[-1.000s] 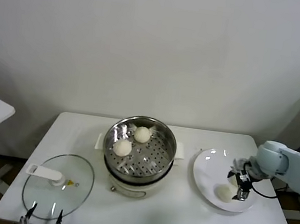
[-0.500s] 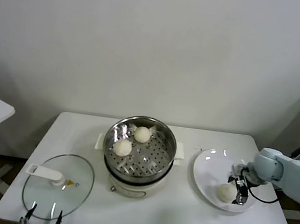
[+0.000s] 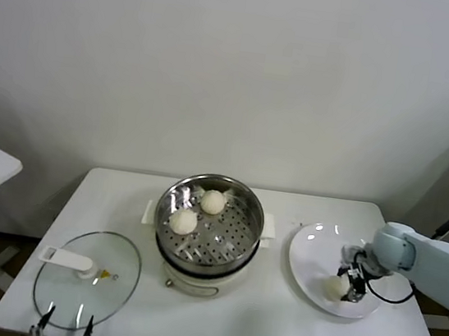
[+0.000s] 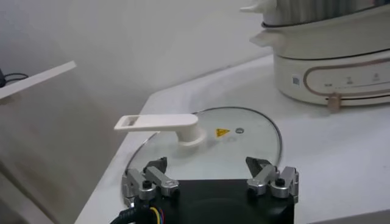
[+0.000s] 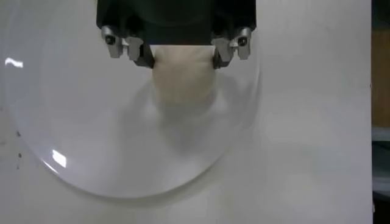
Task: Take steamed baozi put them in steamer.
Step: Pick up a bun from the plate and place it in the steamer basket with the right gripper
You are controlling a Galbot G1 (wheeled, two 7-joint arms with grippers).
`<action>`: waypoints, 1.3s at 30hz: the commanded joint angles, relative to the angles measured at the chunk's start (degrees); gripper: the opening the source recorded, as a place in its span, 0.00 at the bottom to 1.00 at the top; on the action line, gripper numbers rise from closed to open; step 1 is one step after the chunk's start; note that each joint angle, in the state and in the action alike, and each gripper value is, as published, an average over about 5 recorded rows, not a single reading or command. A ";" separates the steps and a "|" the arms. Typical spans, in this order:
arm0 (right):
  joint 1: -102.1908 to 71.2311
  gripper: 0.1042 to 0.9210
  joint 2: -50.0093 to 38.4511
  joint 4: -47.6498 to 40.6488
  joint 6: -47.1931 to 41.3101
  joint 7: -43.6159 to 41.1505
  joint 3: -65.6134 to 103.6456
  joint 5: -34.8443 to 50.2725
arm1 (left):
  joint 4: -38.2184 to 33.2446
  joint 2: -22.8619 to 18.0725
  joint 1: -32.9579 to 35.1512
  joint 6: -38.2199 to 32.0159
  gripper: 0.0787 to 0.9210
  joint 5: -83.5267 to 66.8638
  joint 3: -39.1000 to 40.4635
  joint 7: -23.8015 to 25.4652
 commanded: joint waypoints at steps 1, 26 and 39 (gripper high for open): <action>8.50 0.66 -0.07 2.47 1.83 -1.53 -4.39 0.87 | -0.13 0.00 0.12 -0.09 0.88 0.08 -0.01 0.01; 50.05 0.66 20.94 14.08 34.98 -8.41 -15.95 8.15 | -1.02 -0.66 0.61 0.11 0.88 0.88 0.64 -0.19; 38.33 0.66 34.99 15.58 36.31 -7.35 -10.76 -0.73 | -0.74 -0.53 0.65 -0.07 0.88 1.07 0.72 -0.28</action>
